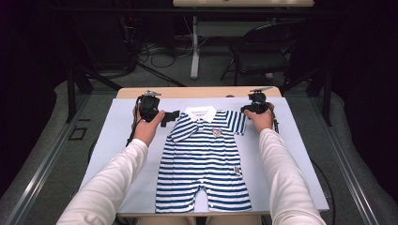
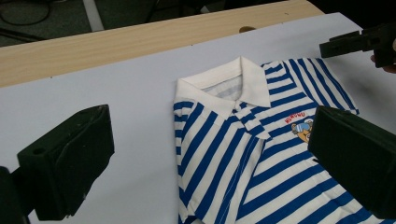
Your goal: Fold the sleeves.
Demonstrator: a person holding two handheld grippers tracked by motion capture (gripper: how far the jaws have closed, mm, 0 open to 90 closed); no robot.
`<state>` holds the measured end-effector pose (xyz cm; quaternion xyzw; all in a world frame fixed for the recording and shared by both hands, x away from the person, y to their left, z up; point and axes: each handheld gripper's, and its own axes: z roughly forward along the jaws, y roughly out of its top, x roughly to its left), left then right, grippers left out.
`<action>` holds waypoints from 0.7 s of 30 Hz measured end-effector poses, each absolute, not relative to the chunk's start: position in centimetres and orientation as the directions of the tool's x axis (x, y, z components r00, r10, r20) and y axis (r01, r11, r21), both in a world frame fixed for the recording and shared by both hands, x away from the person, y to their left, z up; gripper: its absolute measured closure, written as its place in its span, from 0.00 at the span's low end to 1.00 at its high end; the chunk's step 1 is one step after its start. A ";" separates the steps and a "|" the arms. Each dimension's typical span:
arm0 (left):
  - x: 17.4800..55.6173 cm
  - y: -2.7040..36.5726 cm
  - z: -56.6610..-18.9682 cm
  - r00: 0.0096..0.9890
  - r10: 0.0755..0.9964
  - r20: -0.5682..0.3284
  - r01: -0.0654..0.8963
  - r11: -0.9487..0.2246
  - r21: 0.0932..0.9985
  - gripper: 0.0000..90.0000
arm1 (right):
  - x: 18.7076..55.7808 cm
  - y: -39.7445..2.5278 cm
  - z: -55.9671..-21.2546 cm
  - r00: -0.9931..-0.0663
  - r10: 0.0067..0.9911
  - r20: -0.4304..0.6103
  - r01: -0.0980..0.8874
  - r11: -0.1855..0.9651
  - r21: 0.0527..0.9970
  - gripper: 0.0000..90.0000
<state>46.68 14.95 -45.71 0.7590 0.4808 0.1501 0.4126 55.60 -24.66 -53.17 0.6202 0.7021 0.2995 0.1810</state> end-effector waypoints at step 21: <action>46.6 15.3 -46.1 0.488 0.855 -0.177 0.613 -0.192 0.766 0.01 | 56.0 -24.7 -54.4 -0.161 0.980 0.114 0.780 0.056 0.623 0.79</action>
